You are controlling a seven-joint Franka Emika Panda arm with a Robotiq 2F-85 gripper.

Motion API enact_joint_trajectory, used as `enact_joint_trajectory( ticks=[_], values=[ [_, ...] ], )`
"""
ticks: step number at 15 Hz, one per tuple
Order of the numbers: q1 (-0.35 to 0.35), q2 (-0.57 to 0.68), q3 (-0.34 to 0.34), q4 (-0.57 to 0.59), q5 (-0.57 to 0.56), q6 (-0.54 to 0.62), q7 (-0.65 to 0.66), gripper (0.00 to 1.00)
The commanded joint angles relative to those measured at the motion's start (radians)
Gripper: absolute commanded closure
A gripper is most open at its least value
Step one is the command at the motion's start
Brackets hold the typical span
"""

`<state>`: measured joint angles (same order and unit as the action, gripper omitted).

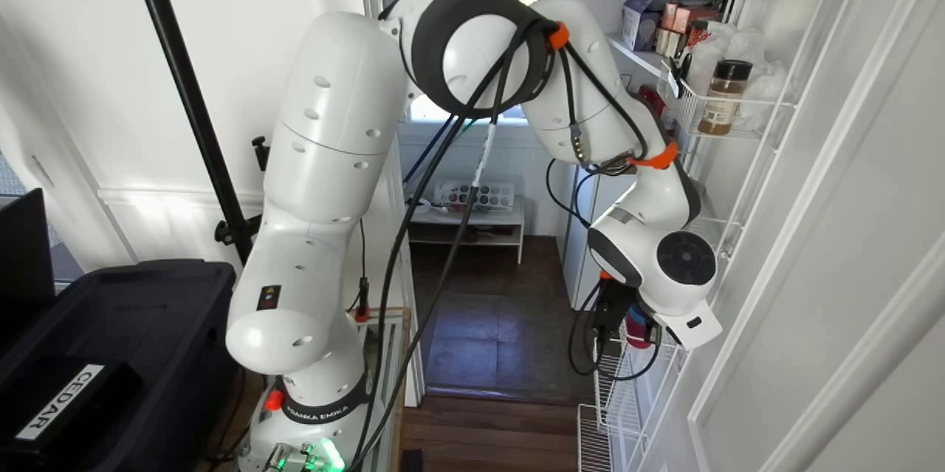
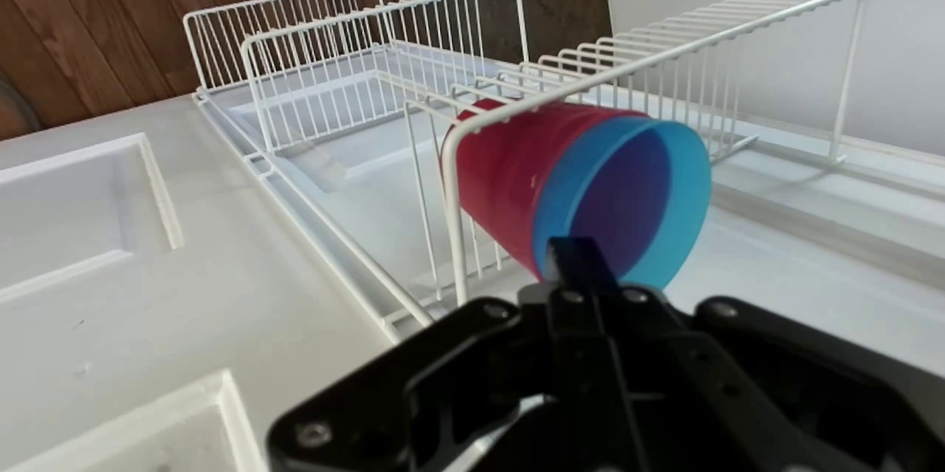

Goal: Take the blue cup out of the pink cup

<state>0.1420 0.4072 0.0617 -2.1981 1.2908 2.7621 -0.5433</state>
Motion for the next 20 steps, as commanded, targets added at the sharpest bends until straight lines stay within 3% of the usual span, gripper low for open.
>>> enact_joint_trajectory(
  ticks=[1,9,10,12,18,19,20],
  values=[
    [0.003,-0.007,0.020,-0.008,0.051,0.029,-0.057,0.72],
    [0.005,0.015,0.025,0.007,0.060,0.020,-0.103,0.18],
    [0.006,0.016,0.025,0.007,0.063,0.019,-0.108,0.15],
    [0.007,0.018,0.024,0.005,0.061,0.017,-0.109,0.45],
    [0.005,0.033,0.025,0.004,0.059,-0.009,-0.109,0.84],
    [0.005,0.034,0.024,0.002,0.058,-0.017,-0.105,0.42],
    [0.004,0.034,0.025,0.002,0.060,-0.022,-0.108,0.47]
  ],
)
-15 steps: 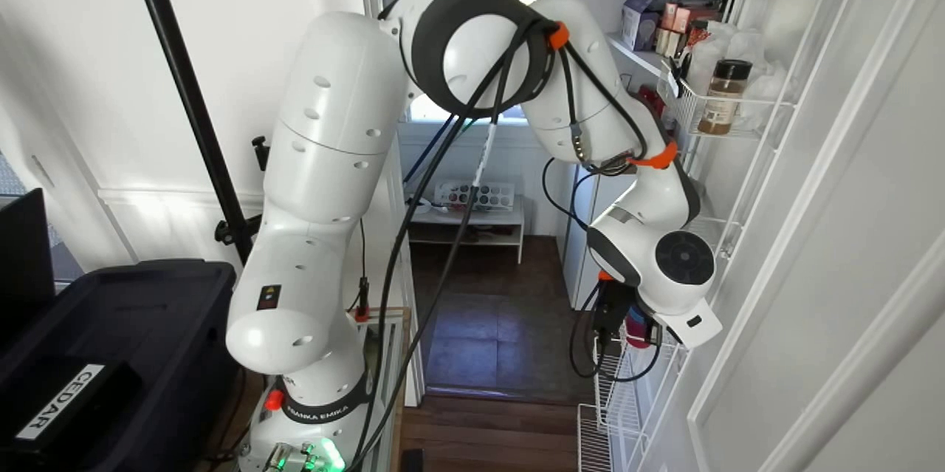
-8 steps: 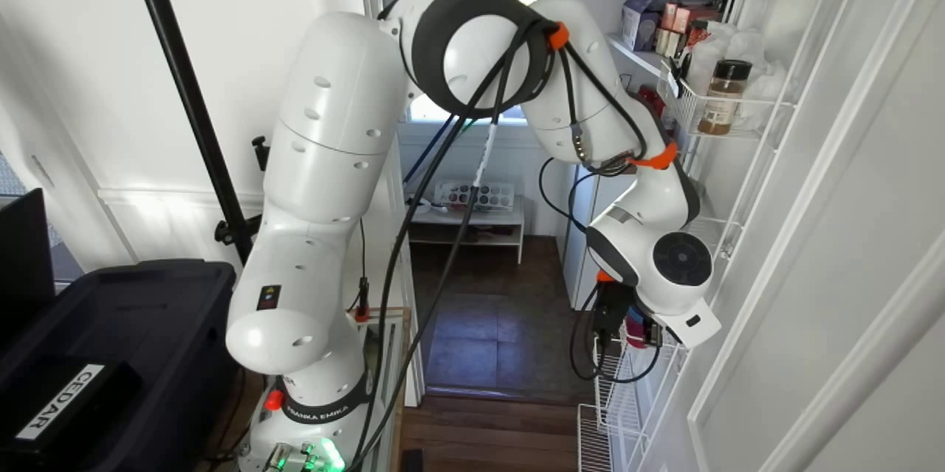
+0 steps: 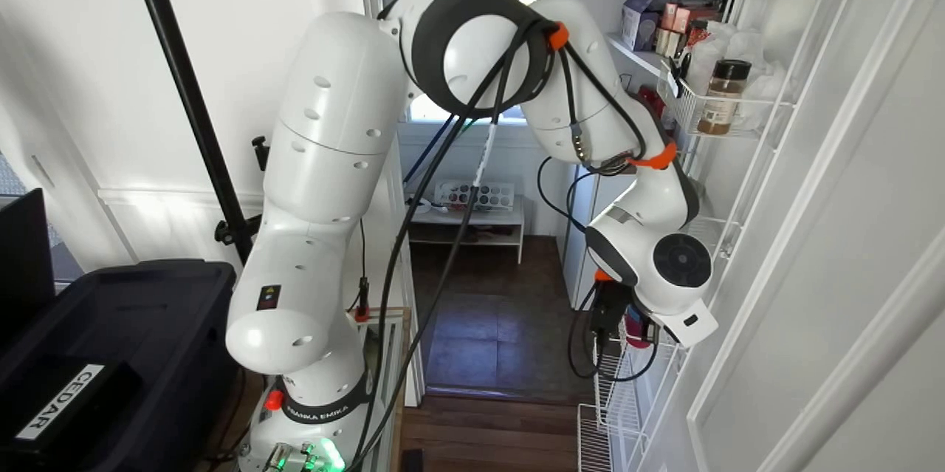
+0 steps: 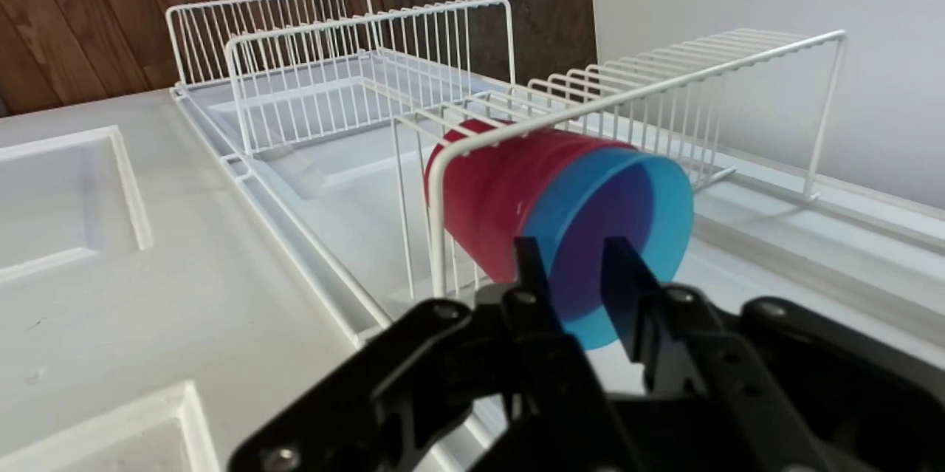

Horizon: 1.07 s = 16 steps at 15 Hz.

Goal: Take the blue cup out of the pink cup

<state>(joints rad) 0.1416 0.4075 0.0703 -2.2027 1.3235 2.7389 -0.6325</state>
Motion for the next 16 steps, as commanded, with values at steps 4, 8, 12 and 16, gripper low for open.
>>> enact_joint_trajectory(
  ticks=[4,8,12,16],
  values=[
    [0.007,0.034,0.014,0.001,0.028,-0.004,-0.016,0.27],
    [0.008,0.034,0.011,-0.005,0.022,-0.006,-0.008,0.53],
    [0.010,0.036,0.007,-0.015,0.009,-0.010,0.009,0.77],
    [0.011,0.041,0.004,-0.035,-0.001,-0.029,0.035,0.99]
  ],
)
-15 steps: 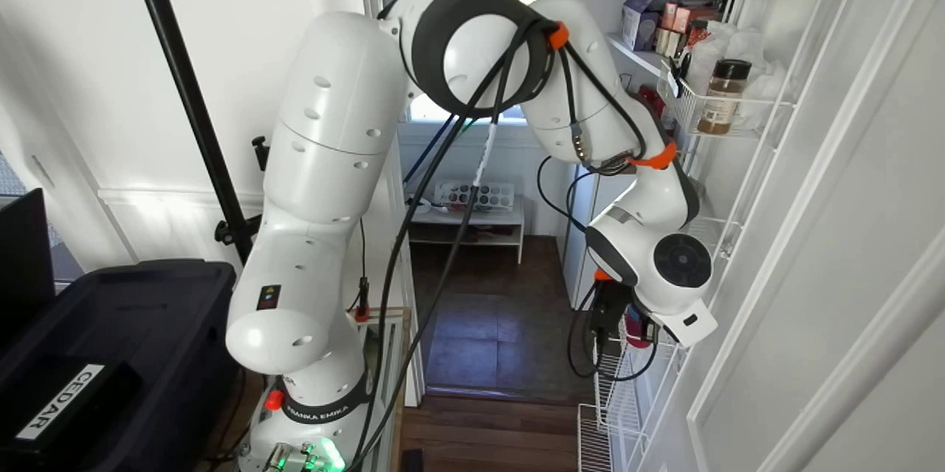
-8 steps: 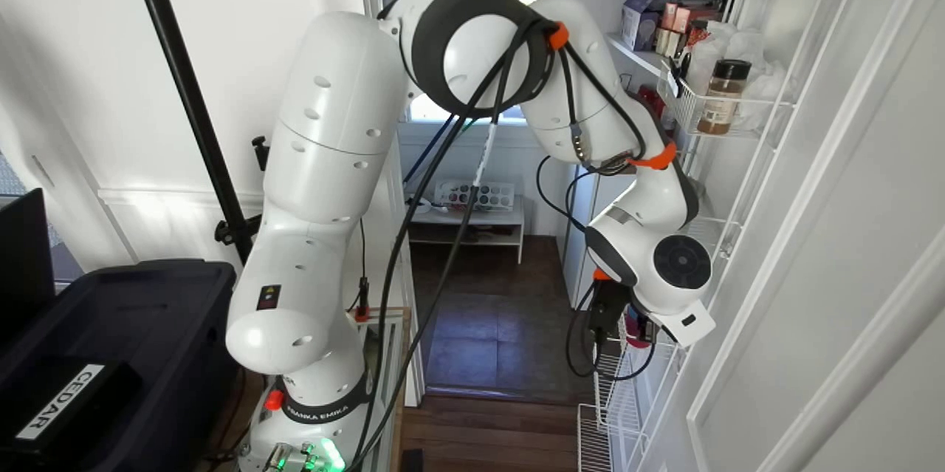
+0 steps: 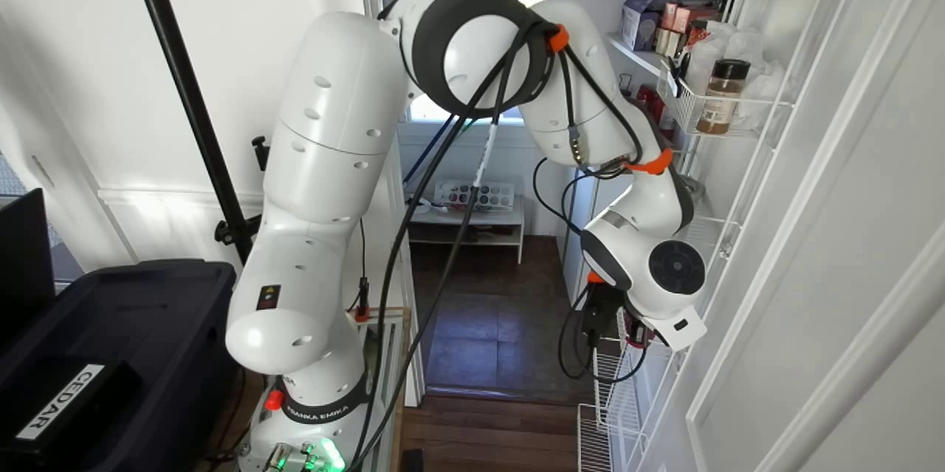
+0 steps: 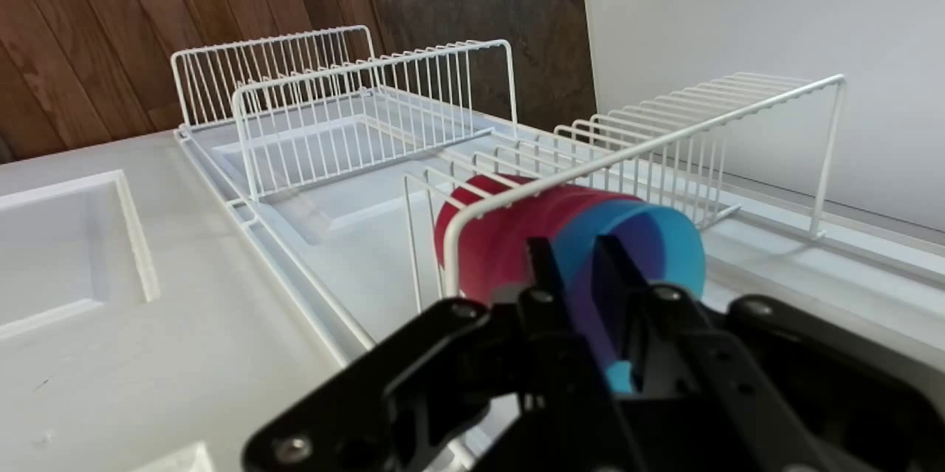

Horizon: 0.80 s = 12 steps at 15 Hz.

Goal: Take the blue cup out of the pink cup

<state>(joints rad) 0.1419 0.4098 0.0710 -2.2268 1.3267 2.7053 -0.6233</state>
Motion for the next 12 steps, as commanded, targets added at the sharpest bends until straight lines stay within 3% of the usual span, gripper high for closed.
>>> enact_joint_trajectory(
  ticks=[1,7,8,9,12],
  values=[
    [0.011,0.037,0.000,-0.016,-0.008,0.005,0.034,1.00],
    [0.016,0.012,-0.014,-0.056,-0.036,0.033,0.062,1.00],
    [0.016,0.009,-0.011,-0.057,-0.025,0.041,0.053,0.74],
    [0.014,0.003,-0.005,-0.055,-0.004,0.059,0.032,0.73],
    [0.007,-0.003,0.020,-0.031,0.082,0.132,-0.054,0.54]
  ],
)
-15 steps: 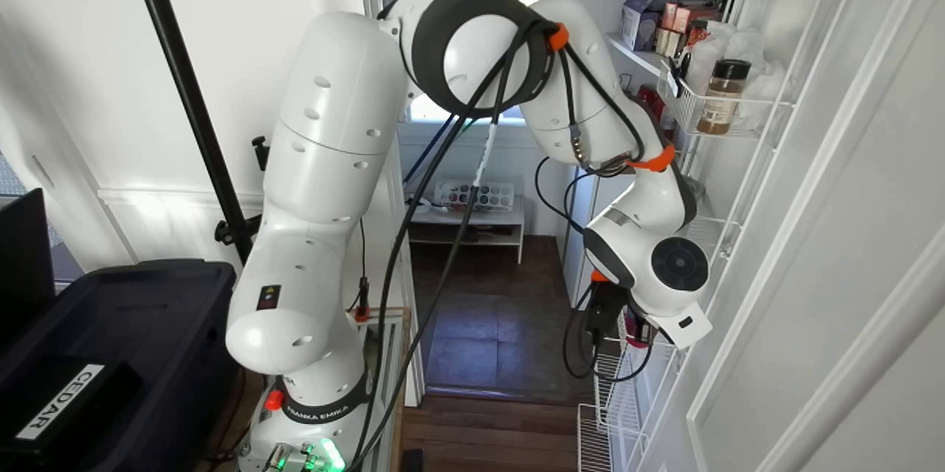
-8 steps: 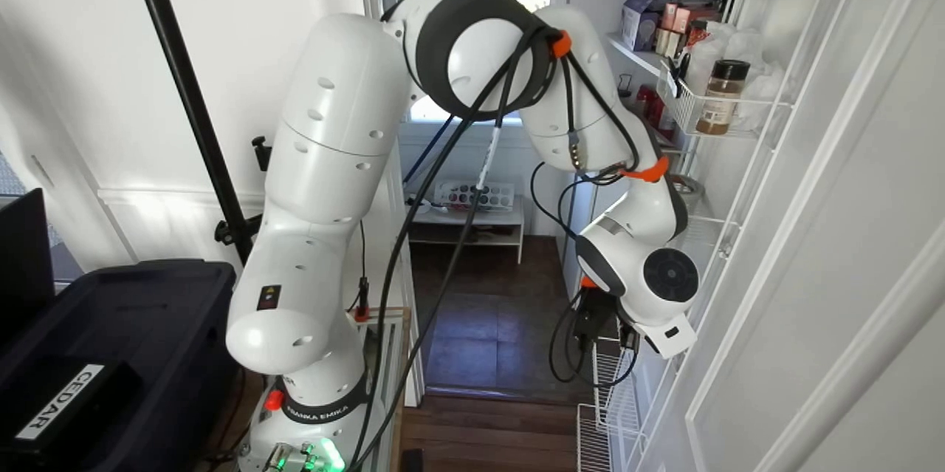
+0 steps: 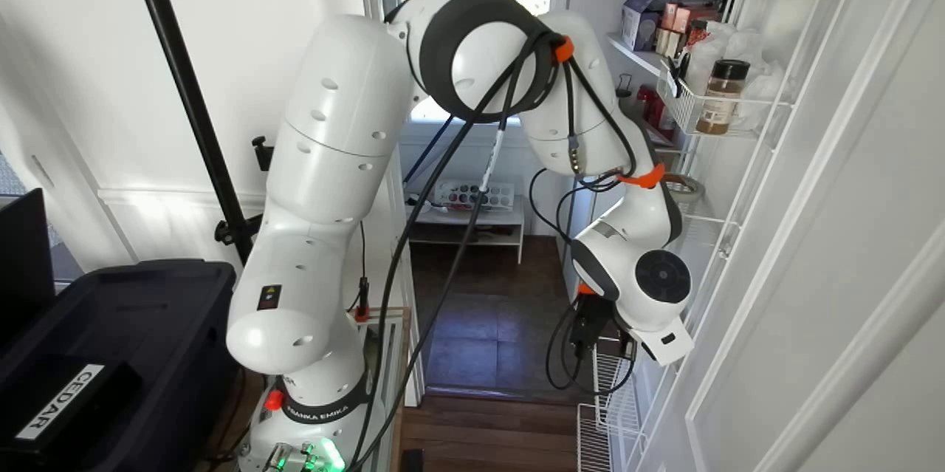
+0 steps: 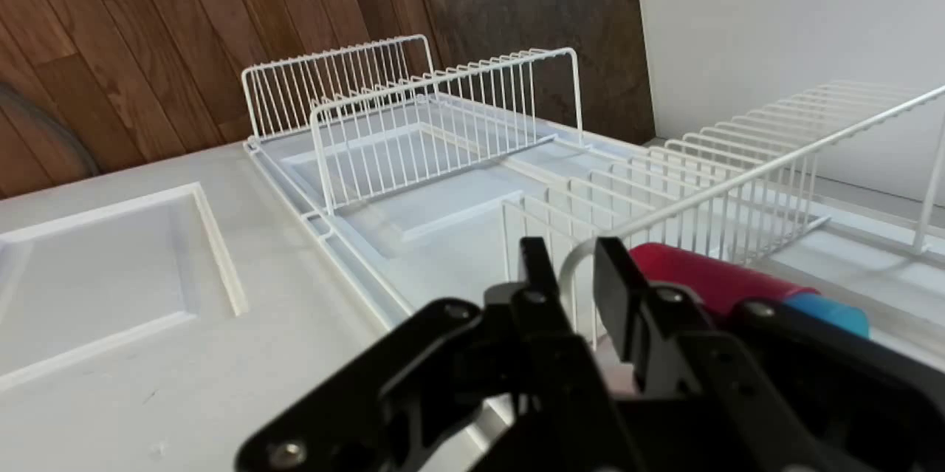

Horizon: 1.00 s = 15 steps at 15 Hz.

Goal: Take the blue cup out of the pink cup

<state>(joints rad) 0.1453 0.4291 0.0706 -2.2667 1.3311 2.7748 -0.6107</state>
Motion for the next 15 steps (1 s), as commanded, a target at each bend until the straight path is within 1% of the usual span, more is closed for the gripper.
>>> enact_joint_trajectory(
  ticks=[1,6,8,12,14,15],
  values=[
    [0.002,-0.023,0.028,0.017,0.100,0.083,-0.089,0.46],
    [-0.002,-0.020,0.058,0.056,0.265,0.136,-0.283,0.12],
    [-0.004,-0.043,0.059,0.054,0.340,0.142,-0.405,0.01],
    [-0.002,-0.091,0.047,0.043,0.463,0.133,-0.661,0.00],
    [-0.006,-0.098,0.045,0.050,0.565,0.081,-0.811,0.00],
    [-0.007,-0.099,0.046,0.044,0.593,0.028,-0.870,0.00]
  ],
)
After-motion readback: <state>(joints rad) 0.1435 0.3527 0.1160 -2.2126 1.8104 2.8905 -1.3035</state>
